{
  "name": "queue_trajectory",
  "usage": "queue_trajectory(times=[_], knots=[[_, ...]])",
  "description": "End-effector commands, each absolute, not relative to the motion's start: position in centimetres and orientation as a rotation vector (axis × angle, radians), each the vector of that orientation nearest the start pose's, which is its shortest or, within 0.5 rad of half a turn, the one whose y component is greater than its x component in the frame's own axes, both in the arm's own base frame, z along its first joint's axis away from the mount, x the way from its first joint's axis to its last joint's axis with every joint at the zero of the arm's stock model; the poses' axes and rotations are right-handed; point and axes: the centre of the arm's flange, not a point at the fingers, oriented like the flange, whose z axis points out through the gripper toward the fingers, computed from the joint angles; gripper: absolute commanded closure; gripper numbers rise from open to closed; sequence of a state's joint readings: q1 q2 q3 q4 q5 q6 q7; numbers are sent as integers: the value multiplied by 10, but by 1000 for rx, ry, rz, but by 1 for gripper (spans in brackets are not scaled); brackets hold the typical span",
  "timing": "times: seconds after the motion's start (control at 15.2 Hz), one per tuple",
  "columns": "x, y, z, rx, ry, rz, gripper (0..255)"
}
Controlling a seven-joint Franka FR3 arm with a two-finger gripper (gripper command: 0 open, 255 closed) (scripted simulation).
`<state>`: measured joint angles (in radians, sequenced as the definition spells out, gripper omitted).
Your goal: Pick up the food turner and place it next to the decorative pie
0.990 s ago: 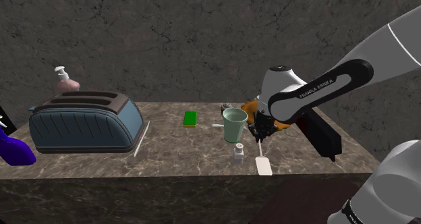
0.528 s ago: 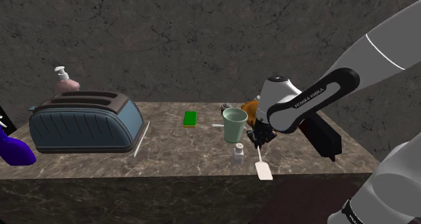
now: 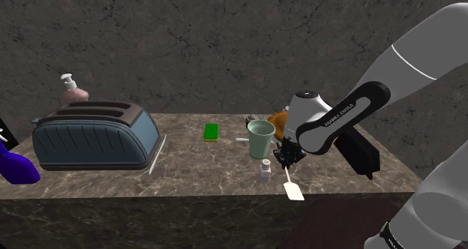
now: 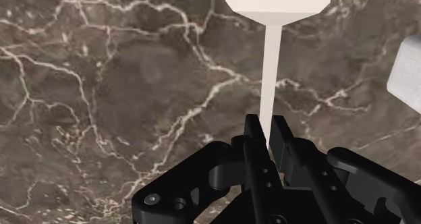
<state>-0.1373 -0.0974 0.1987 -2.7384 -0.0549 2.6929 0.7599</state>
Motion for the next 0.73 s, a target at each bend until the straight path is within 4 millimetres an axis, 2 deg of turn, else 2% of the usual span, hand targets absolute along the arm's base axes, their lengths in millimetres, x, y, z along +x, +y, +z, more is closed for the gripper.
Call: queue_trajectory(times=[0.0, 0.13, 0.2, 0.53, 0.66], knots=[[401, 25, 255, -2995, 1009, -100, 255], [401, 25, 255, -2995, 1009, -100, 255], [401, 25, 255, -2995, 1009, -100, 0], [401, 25, 255, -2995, 1009, -100, 0], [399, 26, 281, -2995, 1009, -100, 0]])
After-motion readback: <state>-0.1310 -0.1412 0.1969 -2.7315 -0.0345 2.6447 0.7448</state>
